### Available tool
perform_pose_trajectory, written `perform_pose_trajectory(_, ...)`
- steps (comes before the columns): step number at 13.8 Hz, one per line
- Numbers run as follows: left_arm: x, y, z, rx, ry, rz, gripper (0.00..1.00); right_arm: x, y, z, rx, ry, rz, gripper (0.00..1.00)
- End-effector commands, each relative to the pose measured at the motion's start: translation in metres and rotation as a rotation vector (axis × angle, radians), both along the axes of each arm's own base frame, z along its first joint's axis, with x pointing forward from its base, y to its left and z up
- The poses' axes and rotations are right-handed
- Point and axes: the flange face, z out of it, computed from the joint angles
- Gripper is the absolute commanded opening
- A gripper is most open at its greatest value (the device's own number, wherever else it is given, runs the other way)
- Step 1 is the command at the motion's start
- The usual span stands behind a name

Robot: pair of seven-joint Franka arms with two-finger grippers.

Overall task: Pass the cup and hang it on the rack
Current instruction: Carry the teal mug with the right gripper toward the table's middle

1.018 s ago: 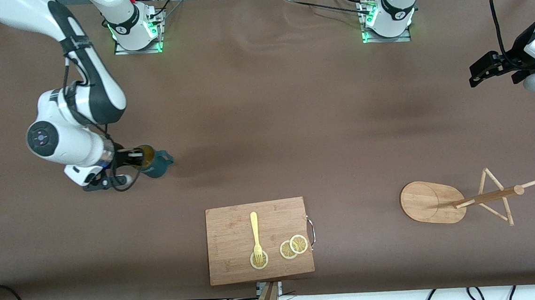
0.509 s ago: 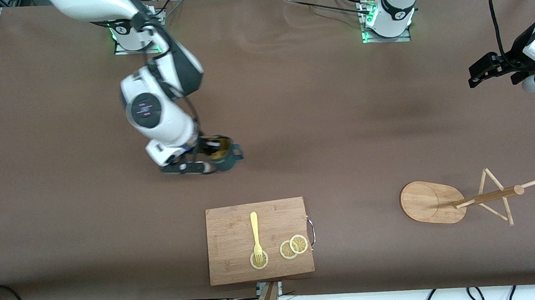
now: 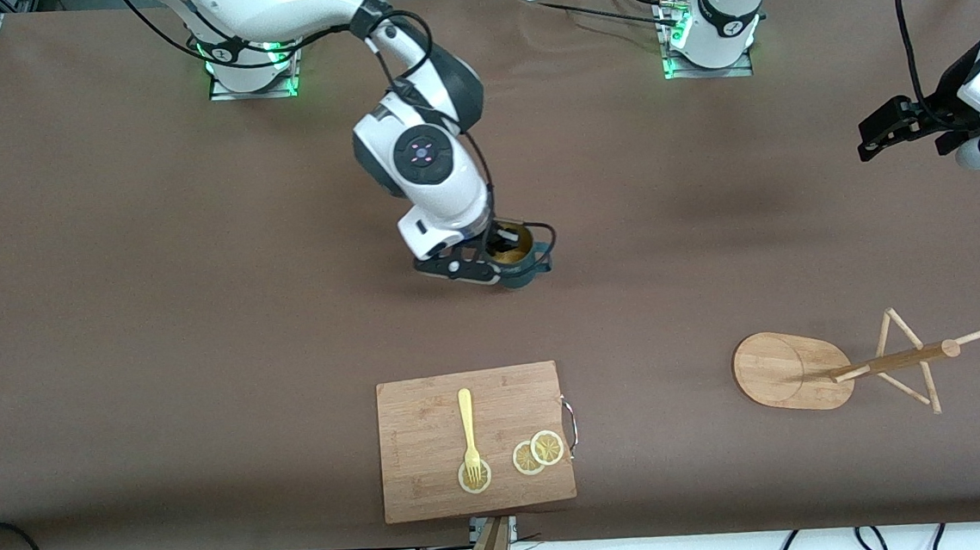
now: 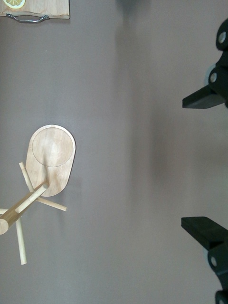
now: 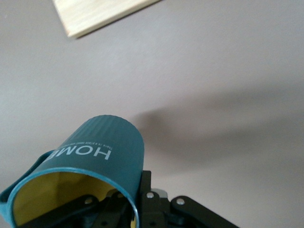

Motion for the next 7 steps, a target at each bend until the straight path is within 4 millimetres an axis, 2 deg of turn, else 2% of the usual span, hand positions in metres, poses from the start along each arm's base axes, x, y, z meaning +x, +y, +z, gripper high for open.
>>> perform_pose_trajectory(1, 0.002, 0.001, 0.005, 0.030, 0.006, -0.024, 1.00, -0.020, 0.041, -0.023, -0.004, 0.002, 0.026, 0.00)
perform_pose_trajectory(3, 0.002, 0.001, 0.005, 0.030, 0.006, -0.024, 1.00, -0.039, 0.055, -0.041, -0.019, 0.025, 0.062, 0.00)
perform_pose_trajectory(7, 0.002, 0.001, 0.005, 0.030, 0.006, -0.024, 1.00, -0.073, 0.089, -0.058, -0.014, 0.037, 0.117, 0.00)
